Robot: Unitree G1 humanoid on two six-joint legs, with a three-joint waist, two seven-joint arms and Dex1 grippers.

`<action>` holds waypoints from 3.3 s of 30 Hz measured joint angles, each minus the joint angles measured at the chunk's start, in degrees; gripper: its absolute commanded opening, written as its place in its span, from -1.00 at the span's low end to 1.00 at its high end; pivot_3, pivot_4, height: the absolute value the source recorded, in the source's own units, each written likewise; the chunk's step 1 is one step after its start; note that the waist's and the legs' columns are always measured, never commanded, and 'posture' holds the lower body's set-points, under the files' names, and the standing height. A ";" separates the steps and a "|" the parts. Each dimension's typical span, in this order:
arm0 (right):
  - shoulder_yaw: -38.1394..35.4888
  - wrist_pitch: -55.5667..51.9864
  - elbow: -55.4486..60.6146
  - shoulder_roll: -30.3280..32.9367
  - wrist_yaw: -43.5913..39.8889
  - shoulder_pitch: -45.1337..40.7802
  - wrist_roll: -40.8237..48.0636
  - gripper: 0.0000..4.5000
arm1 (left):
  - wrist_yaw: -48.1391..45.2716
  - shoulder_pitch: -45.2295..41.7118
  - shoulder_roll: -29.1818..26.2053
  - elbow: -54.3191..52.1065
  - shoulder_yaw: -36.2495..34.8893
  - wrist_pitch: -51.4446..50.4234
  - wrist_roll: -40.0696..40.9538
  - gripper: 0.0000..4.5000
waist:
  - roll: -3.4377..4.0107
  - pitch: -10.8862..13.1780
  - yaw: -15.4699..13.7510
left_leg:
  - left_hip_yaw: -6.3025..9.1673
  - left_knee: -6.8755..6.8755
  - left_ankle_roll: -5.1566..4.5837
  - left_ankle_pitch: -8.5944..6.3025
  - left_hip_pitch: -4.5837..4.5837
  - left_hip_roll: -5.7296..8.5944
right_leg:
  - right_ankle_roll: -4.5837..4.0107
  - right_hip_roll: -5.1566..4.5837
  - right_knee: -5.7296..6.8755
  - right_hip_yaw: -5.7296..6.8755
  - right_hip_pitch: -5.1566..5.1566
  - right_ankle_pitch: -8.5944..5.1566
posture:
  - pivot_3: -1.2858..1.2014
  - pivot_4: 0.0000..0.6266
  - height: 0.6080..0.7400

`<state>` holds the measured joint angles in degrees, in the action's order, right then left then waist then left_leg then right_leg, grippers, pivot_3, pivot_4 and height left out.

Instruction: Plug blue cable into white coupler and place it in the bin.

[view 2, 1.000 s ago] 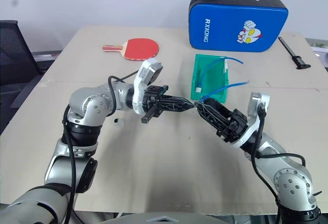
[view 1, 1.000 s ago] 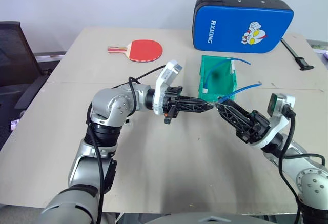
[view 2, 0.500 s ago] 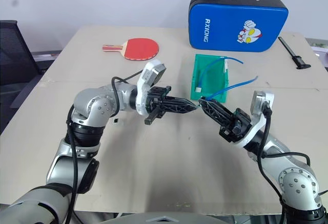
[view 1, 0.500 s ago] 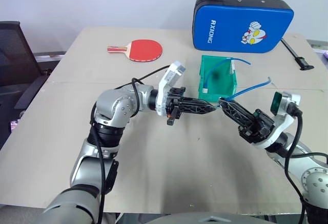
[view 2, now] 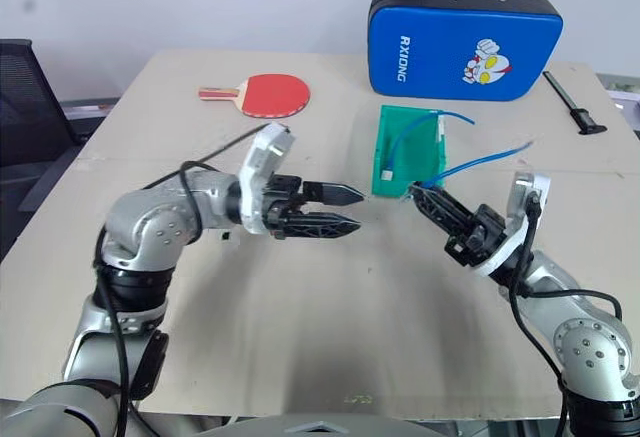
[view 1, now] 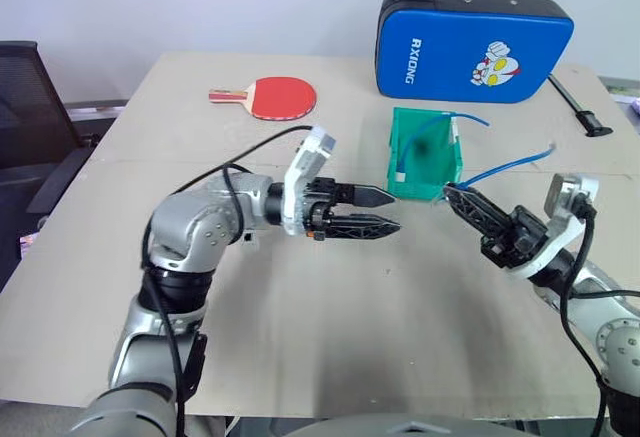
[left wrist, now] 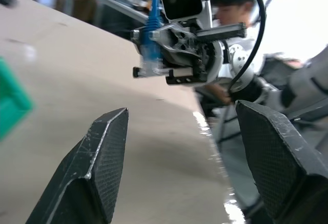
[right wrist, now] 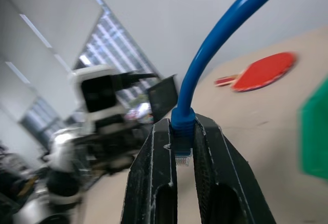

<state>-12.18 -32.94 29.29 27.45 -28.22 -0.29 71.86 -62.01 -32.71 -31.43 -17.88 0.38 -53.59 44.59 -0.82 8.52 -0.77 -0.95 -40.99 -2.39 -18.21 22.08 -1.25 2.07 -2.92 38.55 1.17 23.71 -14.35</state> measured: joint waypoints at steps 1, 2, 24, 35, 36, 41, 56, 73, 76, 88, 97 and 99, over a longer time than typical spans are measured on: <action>-0.04 0.80 -0.57 -0.02 -0.44 -0.36 -1.42 -1.00 | 1.82 0.86 -0.39 -1.54 -1.19 0.27 -0.09 0.51 | 0.00 0.00 0.02 | 0.00 0.00 0.00 0.00 0.00 0.00 | 0.00 0.00 0.00 0.00 0.00 0.00 | 0.03 -0.52 0.11; -0.10 2.03 -1.30 -0.14 -1.09 -0.62 -3.48 -1.00 | 4.48 2.09 -0.54 -3.65 -2.99 0.57 -0.24 0.51 | 0.00 0.00 0.02 | -0.01 0.01 0.00 0.00 -0.01 0.00 | 0.00 -0.04 -0.01 -0.02 0.00 0.00 | 0.03 -0.52 0.11; 3.81 4.10 -5.55 -0.99 -9.56 -2.73 -16.35 -1.00 | 55.51 63.07 23.11 -27.14 -1.97 34.33 -43.90 0.51 | -0.04 0.00 -0.10 | -0.22 0.55 -0.04 -0.02 -0.10 0.00 | -0.26 -0.28 -0.53 -0.16 0.00 -0.08 | 0.03 -0.52 0.11; 4.80 3.13 -1.83 -1.78 -8.78 -2.84 -16.61 -1.00 | 57.97 57.47 25.05 -15.39 -1.03 38.48 -46.43 0.51 | -0.03 0.00 -0.04 | -0.16 0.56 -0.04 -0.02 -0.08 -0.02 | -0.05 -0.17 -0.53 -0.01 0.00 0.03 | 0.03 -0.52 0.11; 4.98 3.09 -1.48 -1.99 -8.67 -2.84 -16.60 -1.00 | 58.18 56.85 25.06 -14.41 -1.15 39.10 -46.65 0.51 | -0.03 0.00 -0.04 | -0.17 0.56 -0.04 -0.02 -0.08 -0.02 | -0.05 -0.18 -0.53 -0.01 0.00 0.03 | 0.03 -0.52 0.11; 5.88 3.03 -0.29 -3.16 -7.67 -2.73 -16.70 -1.00 | 59.15 52.01 25.19 -8.59 -2.17 41.85 -47.21 0.51 | -0.04 -0.02 -0.06 | -0.17 0.55 -0.04 -0.02 -0.08 -0.01 | -0.04 -0.21 -0.52 0.12 -0.01 0.04 | 0.03 -0.52 0.11; 7.78 3.15 0.76 -3.82 -7.65 -2.47 -18.38 -1.00 | 58.29 46.64 25.41 -2.99 -2.68 45.10 -45.61 -0.85 | -0.02 -0.05 -0.13 | -0.10 0.55 -0.03 -0.02 -0.10 -0.01 | -0.04 -0.25 -0.48 0.22 -0.02 0.04 | 0.03 -0.52 0.11; 19.37 15.80 -3.14 -11.69 -1.74 -13.31 -44.03 -1.00 | 39.33 18.22 22.40 12.62 9.28 50.54 -42.72 -0.83 | -0.02 -0.05 -0.02 | -0.09 0.54 0.25 0.15 -0.01 0.05 | -0.02 -0.09 -0.45 0.40 0.04 0.06 | 0.03 -0.52 0.11; 22.17 20.41 -5.09 -12.20 -1.48 -14.87 -50.36 -1.00 | 38.31 15.47 23.93 14.22 11.08 52.74 -42.77 -0.83 | -0.02 -0.05 -0.02 | -0.09 0.54 0.25 0.15 0.01 0.06 | -0.02 -0.09 -0.48 0.43 0.04 0.06 | 0.03 -0.52 0.11; 24.22 29.55 -10.90 -13.51 -1.15 -15.61 -61.51 -1.00 | 38.00 15.26 23.99 13.89 12.43 56.85 -43.96 -0.83 | -0.02 -0.05 0.00 | -0.09 0.54 0.23 0.14 -0.01 0.06 | -0.02 -0.09 -0.43 0.43 0.04 0.06 | 0.03 -0.52 0.11; 25.00 29.39 -12.36 -12.62 -1.02 -15.71 -65.31 -1.00 | 39.61 16.04 24.08 13.90 13.28 57.34 -46.86 -0.83 | -0.02 -0.05 -0.01 | -0.08 0.54 0.23 0.14 -0.02 0.06 | -0.02 -0.08 -0.42 0.44 0.04 0.06 | 0.03 -0.52 0.11; 25.14 28.79 -12.22 -12.55 -0.98 -15.24 -65.74 -1.00 | 39.86 16.32 24.18 13.89 13.48 57.30 -47.27 -0.83 | -0.02 -0.05 -0.02 | -0.08 0.54 0.22 0.13 -0.02 0.06 | -0.02 -0.09 -0.41 0.45 0.04 0.06 | 0.03 -0.52 0.11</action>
<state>12.96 -4.15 17.06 14.90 -29.21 -15.53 6.12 -22.15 -16.39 -7.25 -3.99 13.86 3.71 -2.68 -0.85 8.48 -0.79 -1.03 -40.45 -2.17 -18.08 22.06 -1.19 2.05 -3.01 38.13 1.63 23.75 -14.29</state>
